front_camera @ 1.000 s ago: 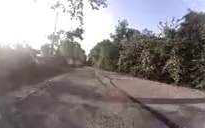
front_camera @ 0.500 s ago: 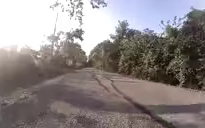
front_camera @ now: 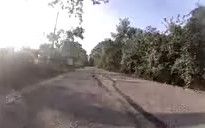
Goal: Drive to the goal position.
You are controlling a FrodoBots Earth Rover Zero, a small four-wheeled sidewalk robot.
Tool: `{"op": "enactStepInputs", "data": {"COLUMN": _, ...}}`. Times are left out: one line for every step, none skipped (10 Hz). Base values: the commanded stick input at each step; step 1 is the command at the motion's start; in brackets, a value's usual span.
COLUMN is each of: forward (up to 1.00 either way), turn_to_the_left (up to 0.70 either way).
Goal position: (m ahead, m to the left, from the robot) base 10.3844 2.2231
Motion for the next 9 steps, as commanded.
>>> {"op": "enactStepInputs", "data": {"forward": 0.70, "turn_to_the_left": 0.01}}
{"op": "enactStepInputs", "data": {"forward": 0.70, "turn_to_the_left": 0.01}}
{"op": "enactStepInputs", "data": {"forward": 0.70, "turn_to_the_left": 0.00}}
{"op": "enactStepInputs", "data": {"forward": 0.70, "turn_to_the_left": 0.00}}
{"op": "enactStepInputs", "data": {"forward": 0.70, "turn_to_the_left": 0.00}}
{"op": "enactStepInputs", "data": {"forward": 0.70, "turn_to_the_left": 0.00}}
{"op": "enactStepInputs", "data": {"forward": 0.70, "turn_to_the_left": 0.00}}
{"op": "enactStepInputs", "data": {"forward": 0.70, "turn_to_the_left": 0.00}}
{"op": "enactStepInputs", "data": {"forward": 0.70, "turn_to_the_left": 0.00}}
